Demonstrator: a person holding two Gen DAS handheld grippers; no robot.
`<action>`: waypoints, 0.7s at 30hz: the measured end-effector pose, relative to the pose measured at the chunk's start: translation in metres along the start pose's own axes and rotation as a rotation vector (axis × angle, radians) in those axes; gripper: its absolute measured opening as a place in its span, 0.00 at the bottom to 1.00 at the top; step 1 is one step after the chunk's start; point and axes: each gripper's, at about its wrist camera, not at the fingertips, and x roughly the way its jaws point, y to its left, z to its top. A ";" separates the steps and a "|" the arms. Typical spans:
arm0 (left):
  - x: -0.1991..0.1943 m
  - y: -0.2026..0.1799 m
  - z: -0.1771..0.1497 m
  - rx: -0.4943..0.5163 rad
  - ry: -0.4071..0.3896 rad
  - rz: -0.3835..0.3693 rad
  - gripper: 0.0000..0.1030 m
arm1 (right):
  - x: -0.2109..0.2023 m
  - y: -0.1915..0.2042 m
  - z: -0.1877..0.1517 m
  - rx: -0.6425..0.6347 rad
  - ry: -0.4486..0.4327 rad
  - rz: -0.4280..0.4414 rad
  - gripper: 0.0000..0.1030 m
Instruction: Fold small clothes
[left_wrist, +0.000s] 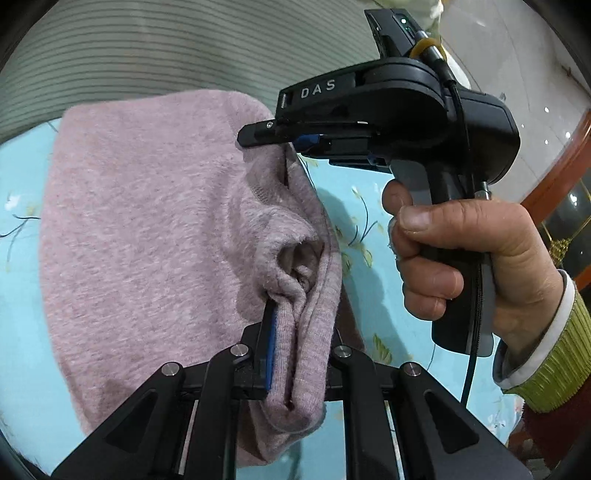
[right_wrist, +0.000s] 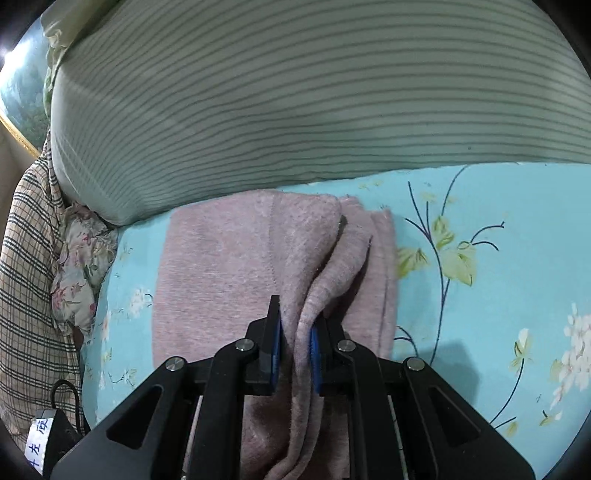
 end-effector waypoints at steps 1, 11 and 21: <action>0.006 0.000 0.002 0.004 0.009 0.002 0.12 | 0.003 -0.001 0.000 0.001 0.000 -0.004 0.14; 0.012 0.020 0.012 -0.031 0.049 -0.052 0.49 | -0.036 -0.006 -0.017 0.049 -0.064 -0.076 0.69; -0.053 0.075 -0.015 -0.136 0.005 -0.013 0.72 | -0.053 -0.003 -0.087 0.112 0.002 -0.033 0.80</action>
